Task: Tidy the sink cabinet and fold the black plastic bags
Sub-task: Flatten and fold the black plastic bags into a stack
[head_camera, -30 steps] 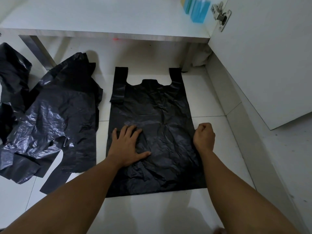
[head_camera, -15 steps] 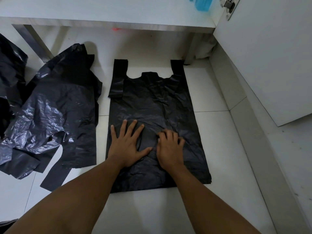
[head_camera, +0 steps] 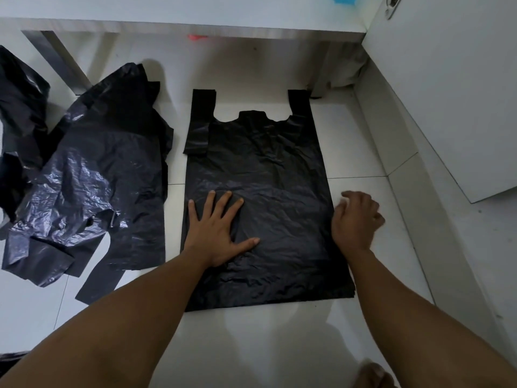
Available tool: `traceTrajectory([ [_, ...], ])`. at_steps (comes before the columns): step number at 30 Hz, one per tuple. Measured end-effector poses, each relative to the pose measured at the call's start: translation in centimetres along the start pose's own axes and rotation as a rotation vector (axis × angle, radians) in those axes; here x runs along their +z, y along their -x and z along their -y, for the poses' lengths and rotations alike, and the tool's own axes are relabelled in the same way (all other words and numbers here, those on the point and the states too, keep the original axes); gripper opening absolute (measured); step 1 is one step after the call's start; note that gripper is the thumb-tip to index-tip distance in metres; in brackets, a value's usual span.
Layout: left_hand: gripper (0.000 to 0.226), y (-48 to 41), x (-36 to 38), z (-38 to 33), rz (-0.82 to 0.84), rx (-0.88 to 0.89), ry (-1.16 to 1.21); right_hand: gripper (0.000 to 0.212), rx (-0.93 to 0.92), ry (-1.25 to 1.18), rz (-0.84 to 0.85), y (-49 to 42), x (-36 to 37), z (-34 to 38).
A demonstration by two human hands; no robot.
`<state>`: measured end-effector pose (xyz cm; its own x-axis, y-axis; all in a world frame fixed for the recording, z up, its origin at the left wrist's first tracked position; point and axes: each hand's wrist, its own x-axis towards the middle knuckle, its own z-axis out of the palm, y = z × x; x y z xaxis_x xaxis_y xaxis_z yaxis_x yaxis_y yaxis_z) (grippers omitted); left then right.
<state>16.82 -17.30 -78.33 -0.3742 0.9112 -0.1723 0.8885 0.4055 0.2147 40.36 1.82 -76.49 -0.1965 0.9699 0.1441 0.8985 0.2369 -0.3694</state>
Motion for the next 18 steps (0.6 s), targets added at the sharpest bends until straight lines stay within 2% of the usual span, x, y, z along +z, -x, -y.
traceTrajectory([
  [4, 0.096, -0.6, -1.4, -0.3, 0.048, -0.036, 0.109, 0.021, -0.274, -0.058, 0.131, -1.2, 1.2, 6.1],
  [7, 0.087, -1.4, -2.7, -0.7, 0.029, -0.057, 0.115, 0.027, -0.434, -0.059, 0.252, -1.9, 2.2, 9.6],
  [11, 0.071, -3.6, -4.0, -2.2, -0.027, -0.172, 0.151, 0.036, -0.433, 0.049, 0.421, -3.0, 3.5, 11.1],
  [15, 0.049, -7.7, -4.8, -2.8, -0.203, -0.156, 0.176, 0.028, -0.423, 0.031, 0.365, -3.2, 4.0, 11.1],
  [18, 0.055, -10.7, -3.7, -1.9, -0.156, -0.089, 0.103, 0.027, -0.405, 0.008, 0.335, -3.3, 4.3, 11.1],
])
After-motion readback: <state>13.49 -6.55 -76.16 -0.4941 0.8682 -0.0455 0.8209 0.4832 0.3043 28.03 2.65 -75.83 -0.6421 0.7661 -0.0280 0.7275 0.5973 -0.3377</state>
